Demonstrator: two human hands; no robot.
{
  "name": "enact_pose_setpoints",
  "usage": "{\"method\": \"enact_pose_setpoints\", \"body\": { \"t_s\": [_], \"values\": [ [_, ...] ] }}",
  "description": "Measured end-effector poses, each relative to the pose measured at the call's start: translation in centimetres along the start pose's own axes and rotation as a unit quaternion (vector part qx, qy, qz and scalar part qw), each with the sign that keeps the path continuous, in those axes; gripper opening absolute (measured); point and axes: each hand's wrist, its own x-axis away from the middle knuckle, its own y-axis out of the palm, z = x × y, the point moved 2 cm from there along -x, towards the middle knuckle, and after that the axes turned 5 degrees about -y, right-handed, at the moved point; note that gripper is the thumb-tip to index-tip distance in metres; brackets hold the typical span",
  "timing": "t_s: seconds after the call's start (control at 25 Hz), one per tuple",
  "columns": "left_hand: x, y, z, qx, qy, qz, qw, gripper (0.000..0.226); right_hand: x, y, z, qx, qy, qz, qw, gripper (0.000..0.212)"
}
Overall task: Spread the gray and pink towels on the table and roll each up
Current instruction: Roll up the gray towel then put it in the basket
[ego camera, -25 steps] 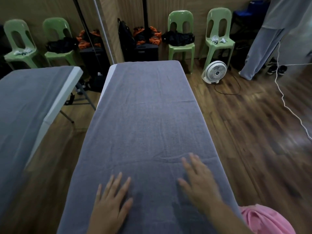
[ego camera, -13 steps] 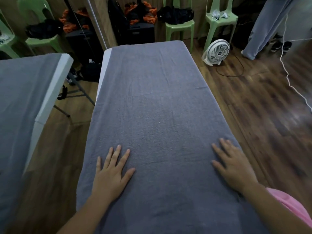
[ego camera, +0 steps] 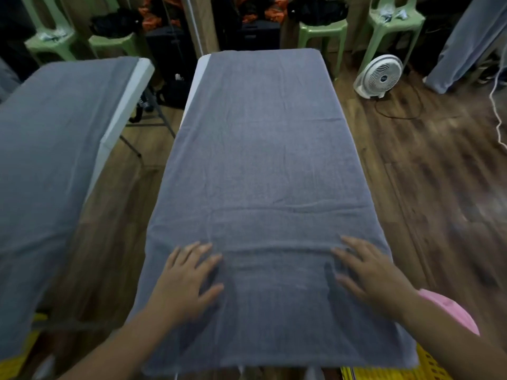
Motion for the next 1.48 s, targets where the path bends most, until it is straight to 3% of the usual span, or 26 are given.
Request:
{"method": "enact_pose_setpoints", "body": {
  "t_s": [0.08, 0.24, 0.36, 0.52, 0.6, 0.76, 0.8, 1.0, 1.16, 1.28, 1.4, 1.48],
  "values": [
    [7.2, 1.9, 0.6, -0.027, 0.011, -0.03, 0.999, 0.066, 5.6, 1.2, -1.4, -0.011, -0.052, -0.047, 0.997, 0.064],
    [16.7, 3.9, -1.8, -0.047, -0.081, -0.086, 0.992, 0.078, 13.9, 2.1, -2.0, -0.035, -0.049, -0.09, 0.994, 0.079],
    [18.3, 3.4, -3.8, -0.037, -0.132, -0.048, 0.989, 0.055, 16.0, 1.7, -1.9, -0.051, -0.034, -0.064, 0.996, 0.065],
    [17.8, 3.0, -4.8, 0.012, -0.109, -0.009, 0.994, 0.015, 15.9, 0.6, -2.3, -0.089, -0.023, 0.01, 0.996, 0.014],
    [17.5, 3.0, -5.3, 0.027, -0.107, -0.017, 0.994, 0.004, 15.0, -1.4, -3.0, -0.106, 0.025, 0.026, 0.994, 0.024],
    [17.5, 4.0, -4.9, -0.063, -0.123, -0.074, 0.988, 0.052, 13.5, -4.7, -4.8, -0.052, 0.087, 0.013, 0.995, 0.037],
    [17.5, 4.1, -4.4, -0.073, -0.134, -0.082, 0.985, 0.054, 13.4, -4.8, -5.1, -0.04, 0.083, 0.011, 0.996, 0.038],
    [16.7, 3.1, -4.6, -0.053, -0.123, -0.018, 0.991, 0.015, 13.1, -3.6, -2.6, -0.037, 0.142, -0.046, 0.988, 0.02],
    [11.6, -0.9, -7.7, -0.036, -0.13, 0.04, 0.99, 0.021, 8.7, -3.7, 0.5, -0.153, 0.18, -0.075, 0.969, 0.017],
    [8.2, -2.3, -9.7, -0.079, -0.17, 0.038, 0.982, 0.021, 5.8, -3.8, 1.4, -0.063, 0.213, -0.039, 0.974, 0.013],
    [8.9, -1.0, -9.1, -0.098, -0.132, 0.046, 0.985, 0.049, 6.9, -3.2, -0.7, 0.015, 0.109, 0.041, 0.993, 0.032],
    [10.2, 0.6, -7.2, -0.099, -0.037, 0.008, 0.994, 0.057, 8.6, -1.8, -2.6, 0.027, 0.02, 0.013, 0.999, 0.043]
  ]
}}
